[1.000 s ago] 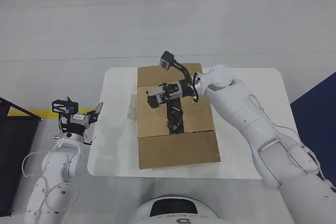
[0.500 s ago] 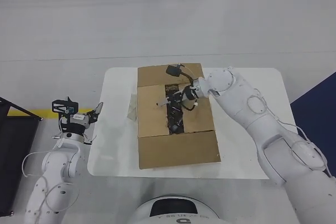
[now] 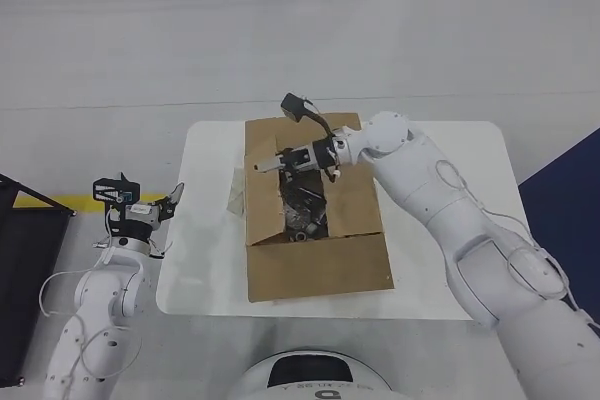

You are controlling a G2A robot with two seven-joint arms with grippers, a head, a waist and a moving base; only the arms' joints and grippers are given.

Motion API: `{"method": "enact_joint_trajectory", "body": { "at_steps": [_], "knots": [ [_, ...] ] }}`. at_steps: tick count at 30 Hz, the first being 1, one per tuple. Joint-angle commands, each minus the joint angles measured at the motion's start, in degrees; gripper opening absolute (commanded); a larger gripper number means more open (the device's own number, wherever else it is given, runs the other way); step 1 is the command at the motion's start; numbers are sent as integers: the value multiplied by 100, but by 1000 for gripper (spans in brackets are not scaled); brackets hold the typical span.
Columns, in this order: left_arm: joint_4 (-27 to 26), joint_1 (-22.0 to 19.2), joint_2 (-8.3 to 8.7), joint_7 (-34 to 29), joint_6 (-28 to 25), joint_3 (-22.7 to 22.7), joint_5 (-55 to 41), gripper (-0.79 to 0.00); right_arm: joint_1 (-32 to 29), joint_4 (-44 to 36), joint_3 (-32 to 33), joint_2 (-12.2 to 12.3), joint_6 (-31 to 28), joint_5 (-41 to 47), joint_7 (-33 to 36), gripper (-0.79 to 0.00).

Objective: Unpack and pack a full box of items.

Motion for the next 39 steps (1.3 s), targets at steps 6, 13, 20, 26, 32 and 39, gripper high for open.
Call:
{"method": "enact_joint_trajectory", "body": {
  "at_steps": [6,13,20,26,32,39],
  "knots": [
    [0,0,0,0,0,0,0,0,149,-131,-468,-389,-28,-237,-205,0],
    [-88,4,-32,238,5,-162,-677,0,206,145,-996,-826,-148,-583,-323,0],
    [-662,443,-11,753,-1093,-421,-981,0,329,951,-1069,-1070,-104,-559,-278,0],
    [-234,-310,-15,-1139,-587,592,1259,0,514,1380,-611,-935,-843,-101,-418,0],
    [109,-827,-94,-1412,-254,1257,1962,0,535,1274,-11,-163,-1876,-480,-1451,0],
    [389,-1168,-146,-1757,-412,1553,2057,0,-322,1279,1074,1191,-2717,-595,-2292,0]
  ]
}}
